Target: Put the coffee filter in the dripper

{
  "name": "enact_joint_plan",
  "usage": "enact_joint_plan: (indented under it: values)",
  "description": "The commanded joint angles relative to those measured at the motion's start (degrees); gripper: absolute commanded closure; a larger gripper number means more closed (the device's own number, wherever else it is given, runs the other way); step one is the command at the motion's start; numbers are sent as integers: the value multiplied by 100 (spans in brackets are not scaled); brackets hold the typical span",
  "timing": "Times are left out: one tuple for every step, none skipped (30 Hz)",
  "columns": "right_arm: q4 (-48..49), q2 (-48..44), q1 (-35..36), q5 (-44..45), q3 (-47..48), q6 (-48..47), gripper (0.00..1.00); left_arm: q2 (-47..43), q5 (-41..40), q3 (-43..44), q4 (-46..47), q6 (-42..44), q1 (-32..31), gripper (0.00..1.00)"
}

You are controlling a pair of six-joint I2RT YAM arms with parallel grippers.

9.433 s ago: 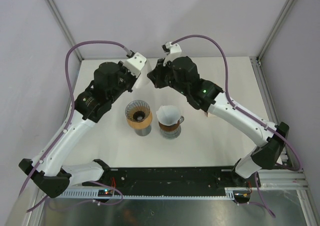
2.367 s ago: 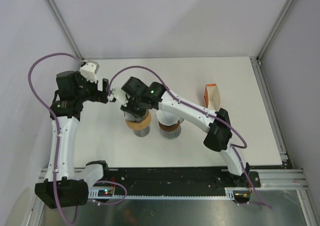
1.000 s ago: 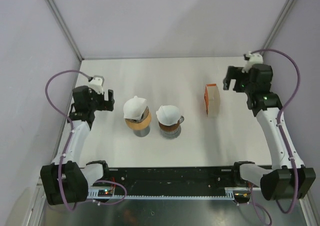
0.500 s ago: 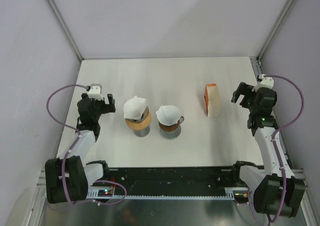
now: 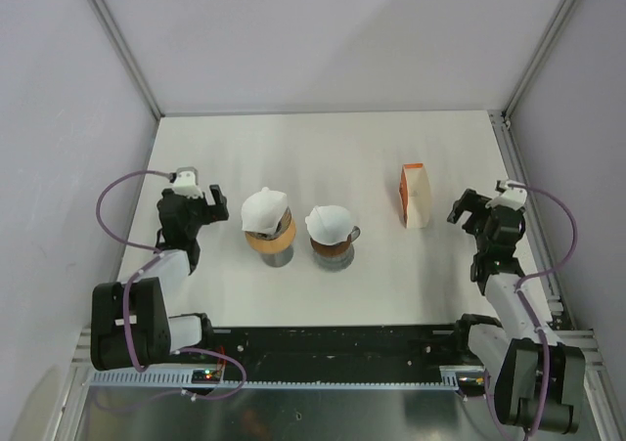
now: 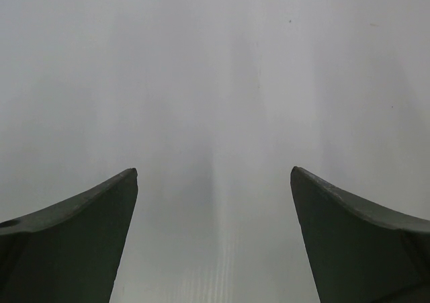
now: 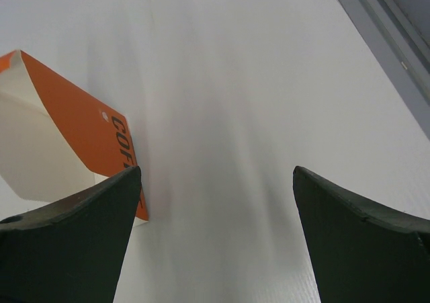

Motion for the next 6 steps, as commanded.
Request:
enact_joint_plan:
  values:
    - [982, -136, -23, 174, -305, 28, 1, 22, -132, -145, 492, -132, 40, 0]
    - [1034, -127, -23, 168, -353, 29, 1, 37, -105, -163, 519, -114, 40, 0]
    - [1077, -118, -23, 157, -381, 30, 1, 44, -61, -198, 581, -97, 36, 0]
    - [1099, -96, -23, 151, -400, 30, 1, 44, -35, -233, 634, -93, 38, 0]
    - [1132, -81, -23, 152, -414, 35, 1, 21, -22, -277, 695, -99, 39, 0]
    - [1161, -64, -23, 140, -425, 33, 1, 6, -19, -303, 731, -120, 40, 0]
